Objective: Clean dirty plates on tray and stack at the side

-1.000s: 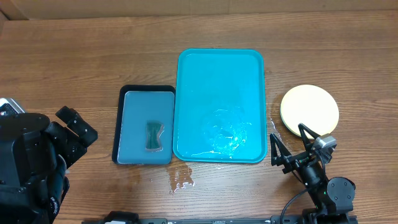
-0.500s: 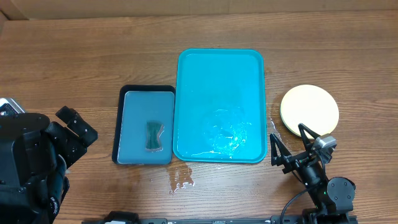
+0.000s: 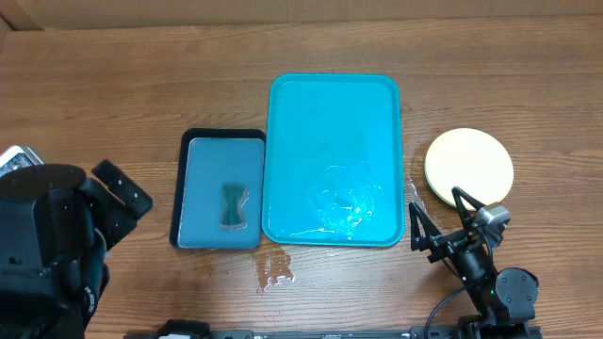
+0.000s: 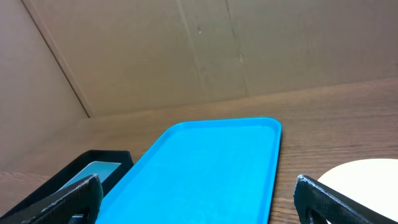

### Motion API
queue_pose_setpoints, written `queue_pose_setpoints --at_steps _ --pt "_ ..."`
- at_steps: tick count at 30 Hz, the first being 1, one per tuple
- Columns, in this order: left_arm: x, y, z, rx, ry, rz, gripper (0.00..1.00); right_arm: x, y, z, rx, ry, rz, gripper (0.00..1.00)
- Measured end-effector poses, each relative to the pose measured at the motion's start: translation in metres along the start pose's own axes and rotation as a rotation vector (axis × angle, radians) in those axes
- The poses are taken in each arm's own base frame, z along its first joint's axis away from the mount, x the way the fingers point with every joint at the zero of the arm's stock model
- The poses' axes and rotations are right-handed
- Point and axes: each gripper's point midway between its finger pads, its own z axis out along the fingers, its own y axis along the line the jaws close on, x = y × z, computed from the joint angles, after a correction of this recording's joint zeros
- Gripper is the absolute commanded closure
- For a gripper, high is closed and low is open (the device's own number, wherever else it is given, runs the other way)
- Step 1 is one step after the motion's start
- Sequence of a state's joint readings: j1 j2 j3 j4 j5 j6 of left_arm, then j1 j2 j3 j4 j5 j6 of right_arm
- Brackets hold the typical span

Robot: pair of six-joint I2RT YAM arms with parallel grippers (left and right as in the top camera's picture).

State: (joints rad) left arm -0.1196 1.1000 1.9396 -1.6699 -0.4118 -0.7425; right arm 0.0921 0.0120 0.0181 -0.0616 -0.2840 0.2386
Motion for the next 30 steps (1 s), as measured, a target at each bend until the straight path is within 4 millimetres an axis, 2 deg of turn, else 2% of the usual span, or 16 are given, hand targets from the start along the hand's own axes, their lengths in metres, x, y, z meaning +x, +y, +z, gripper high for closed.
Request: queue_pose_setpoints --at_steps 3,8,12,15,20,28,30 --pt "-0.012 -0.014 0.008 0.046 -0.064 -0.026 0.0 0.0 0.0 0.0 0.0 0.0 0.0 0.0" --pt "-0.036 -0.06 0.024 0.249 -0.231 0.028 0.0 0.0 0.0 0.0 0.001 0.001 0.0 0.0" --pt "-0.022 -0.081 0.041 0.378 -0.305 0.147 0.0 0.0 0.0 0.0 0.001 0.002 0.001 0.0" --pt "-0.005 -0.079 0.052 0.425 -0.347 0.193 0.0 0.0 0.0 0.0 0.0 0.001 0.0 0.01" --pt "0.022 -0.064 0.065 0.499 -0.453 0.229 0.0 0.001 0.0 0.0 0.0 0.002 0.0 0.0" --pt "0.085 -0.034 0.092 0.579 -0.537 0.249 0.0 0.001 0.0 0.0 0.0 0.002 0.0 0.0" --pt "0.095 -0.029 0.097 0.592 -0.557 0.251 0.0 0.0 0.0 0.0 0.0 0.002 0.0 0.0"
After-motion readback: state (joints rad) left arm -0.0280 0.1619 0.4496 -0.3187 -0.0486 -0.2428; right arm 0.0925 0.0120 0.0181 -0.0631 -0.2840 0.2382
